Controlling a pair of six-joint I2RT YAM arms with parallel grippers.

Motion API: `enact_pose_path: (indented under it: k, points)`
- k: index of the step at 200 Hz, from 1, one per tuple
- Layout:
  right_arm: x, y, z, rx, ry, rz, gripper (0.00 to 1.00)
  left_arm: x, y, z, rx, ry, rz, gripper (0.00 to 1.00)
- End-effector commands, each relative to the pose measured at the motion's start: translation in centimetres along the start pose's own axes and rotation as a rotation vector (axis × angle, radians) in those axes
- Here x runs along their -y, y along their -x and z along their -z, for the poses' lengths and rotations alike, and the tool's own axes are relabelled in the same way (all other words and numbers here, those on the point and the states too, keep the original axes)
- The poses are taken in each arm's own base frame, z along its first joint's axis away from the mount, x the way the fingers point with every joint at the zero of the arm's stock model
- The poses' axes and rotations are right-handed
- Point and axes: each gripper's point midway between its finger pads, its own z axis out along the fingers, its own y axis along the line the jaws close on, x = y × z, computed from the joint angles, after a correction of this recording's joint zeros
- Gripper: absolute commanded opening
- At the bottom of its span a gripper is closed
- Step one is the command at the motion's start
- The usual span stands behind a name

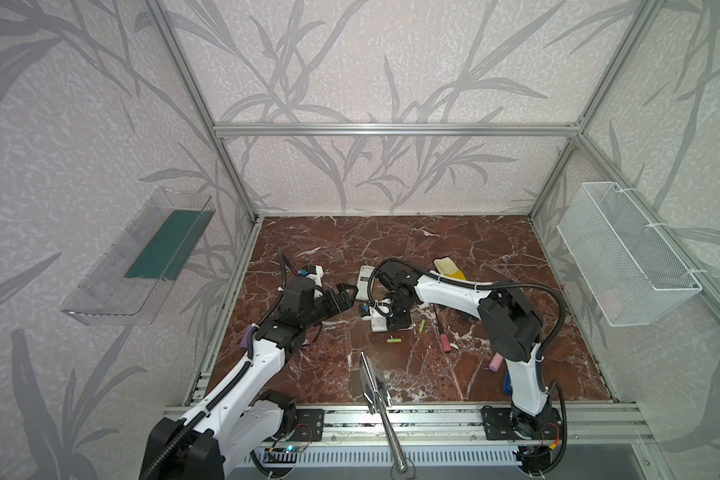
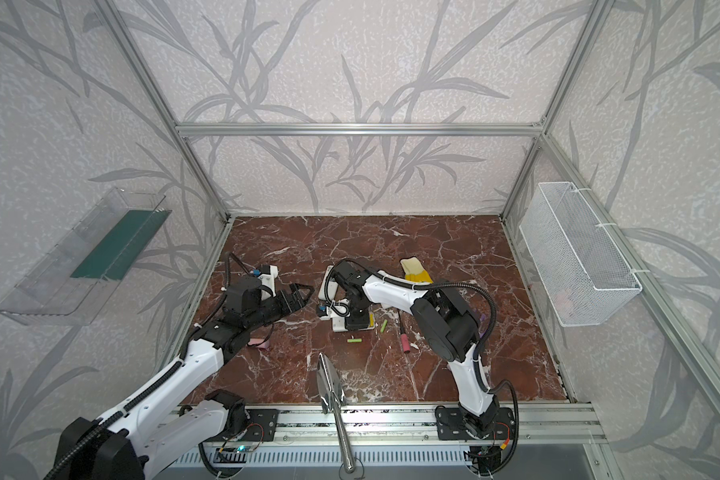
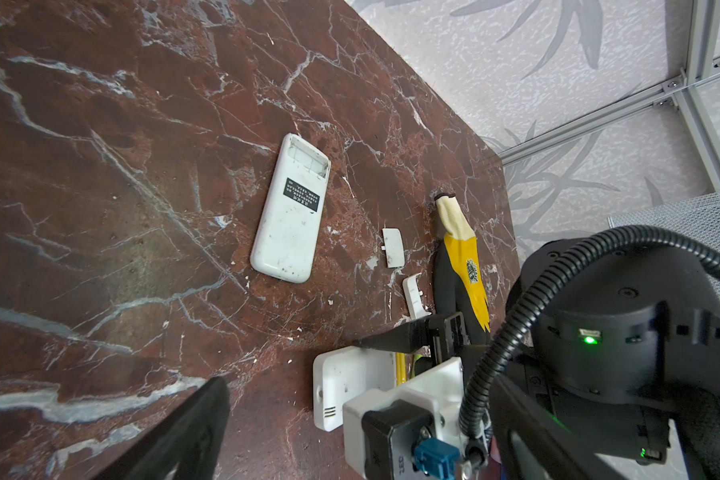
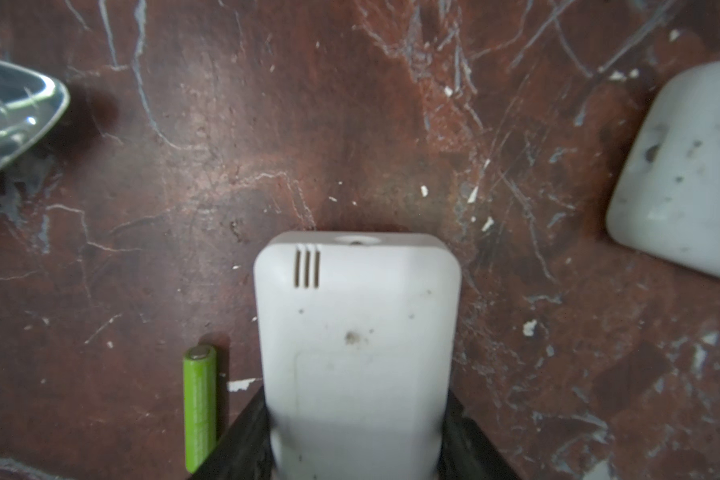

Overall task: Unload the batteries from the remote control
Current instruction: 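Lower the display remote onto the table with the right gripper and release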

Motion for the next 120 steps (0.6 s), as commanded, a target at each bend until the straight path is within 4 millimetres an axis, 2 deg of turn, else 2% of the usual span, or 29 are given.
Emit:
enact_pose_path:
  k: [1,69,87,120]
  points:
    - [-0.1,-0.4,0.0,-0.053,0.021,0.039,0.57,-0.6,-0.1,-0.2,0.005,0.011,-0.004,0.97]
    - [-0.4,-1.0,-1.2,-0.125,0.038,0.06,0.64,-1.2,-0.2,-0.3,0.021,0.022,0.003,0.97]
    - [-0.3,-0.9,-0.9,-0.116,0.029,0.055,0.65,-1.2,-0.1,-0.3,0.024,0.021,0.002,0.97]
    - [-0.2,0.5,0.9,-0.04,-0.006,0.056,0.7,-1.1,-0.2,-0.4,0.015,0.016,0.002,0.97]
